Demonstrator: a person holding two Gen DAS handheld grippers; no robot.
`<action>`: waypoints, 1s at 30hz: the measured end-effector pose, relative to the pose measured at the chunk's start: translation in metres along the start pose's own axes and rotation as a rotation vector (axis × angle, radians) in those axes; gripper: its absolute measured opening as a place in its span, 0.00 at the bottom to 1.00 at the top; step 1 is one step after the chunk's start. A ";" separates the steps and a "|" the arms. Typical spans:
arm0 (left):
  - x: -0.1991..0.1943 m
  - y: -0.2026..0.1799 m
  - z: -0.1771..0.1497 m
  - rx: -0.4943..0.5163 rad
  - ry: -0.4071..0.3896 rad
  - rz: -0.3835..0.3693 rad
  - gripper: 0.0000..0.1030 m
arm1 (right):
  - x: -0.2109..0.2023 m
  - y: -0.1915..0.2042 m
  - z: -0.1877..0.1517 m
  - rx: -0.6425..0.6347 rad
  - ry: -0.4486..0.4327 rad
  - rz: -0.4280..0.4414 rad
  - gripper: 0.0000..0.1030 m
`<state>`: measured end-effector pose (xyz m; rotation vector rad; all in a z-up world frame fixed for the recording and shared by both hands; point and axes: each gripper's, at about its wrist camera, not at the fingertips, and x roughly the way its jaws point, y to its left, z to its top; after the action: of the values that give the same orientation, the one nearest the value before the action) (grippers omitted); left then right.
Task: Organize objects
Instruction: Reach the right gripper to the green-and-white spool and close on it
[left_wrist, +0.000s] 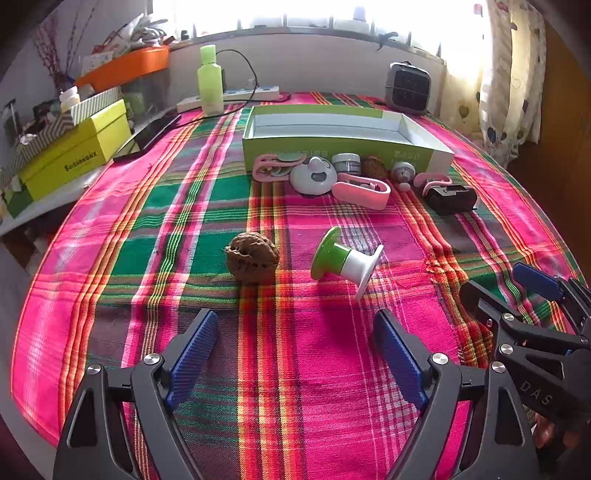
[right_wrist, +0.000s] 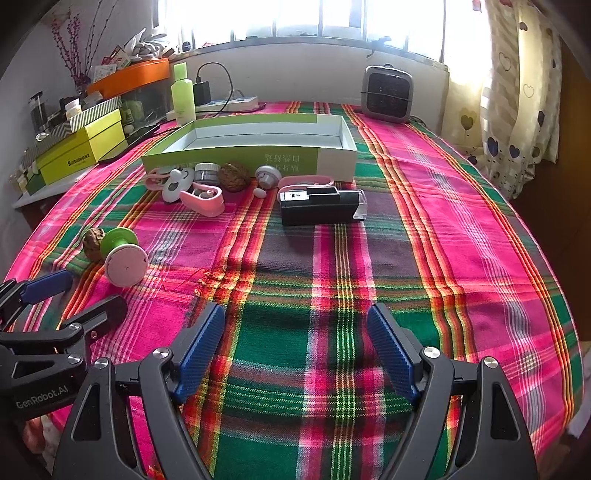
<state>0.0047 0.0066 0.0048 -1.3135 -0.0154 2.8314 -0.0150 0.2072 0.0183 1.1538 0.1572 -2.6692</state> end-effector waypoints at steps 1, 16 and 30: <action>-0.001 0.001 0.000 -0.006 0.000 -0.004 0.84 | 0.000 0.000 0.000 0.000 0.002 0.000 0.77; -0.004 0.012 0.000 -0.027 -0.004 -0.011 0.83 | -0.002 0.006 0.000 0.007 0.015 0.012 0.77; -0.020 0.034 -0.001 -0.049 -0.045 -0.009 0.83 | -0.009 0.025 0.014 -0.057 -0.041 0.152 0.77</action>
<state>0.0178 -0.0279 0.0191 -1.2547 -0.0921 2.8705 -0.0121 0.1818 0.0342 1.0496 0.1324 -2.5366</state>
